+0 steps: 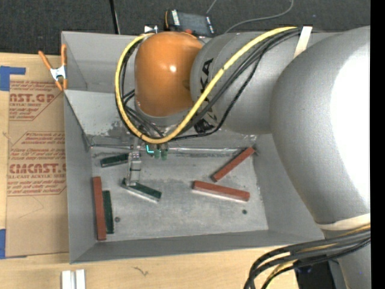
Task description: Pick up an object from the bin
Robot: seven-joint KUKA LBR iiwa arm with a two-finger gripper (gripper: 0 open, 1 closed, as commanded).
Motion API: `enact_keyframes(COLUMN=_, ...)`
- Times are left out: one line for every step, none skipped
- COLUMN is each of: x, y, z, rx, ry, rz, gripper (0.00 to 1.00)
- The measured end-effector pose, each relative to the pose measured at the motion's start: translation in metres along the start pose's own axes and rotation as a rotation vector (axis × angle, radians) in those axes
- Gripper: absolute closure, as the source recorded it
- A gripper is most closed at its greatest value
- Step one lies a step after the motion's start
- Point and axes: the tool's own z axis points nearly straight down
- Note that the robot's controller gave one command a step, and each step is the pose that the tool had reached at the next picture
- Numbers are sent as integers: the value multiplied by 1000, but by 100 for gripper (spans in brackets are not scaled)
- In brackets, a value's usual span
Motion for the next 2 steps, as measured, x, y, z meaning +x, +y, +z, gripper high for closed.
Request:
enact_keyframes(x=29, y=-28, z=103, rx=0, ry=-2, rz=257, gripper=0)
enact_keyframes(x=50, y=-31, z=70, rx=-2, ry=-6, rz=343, gripper=0)
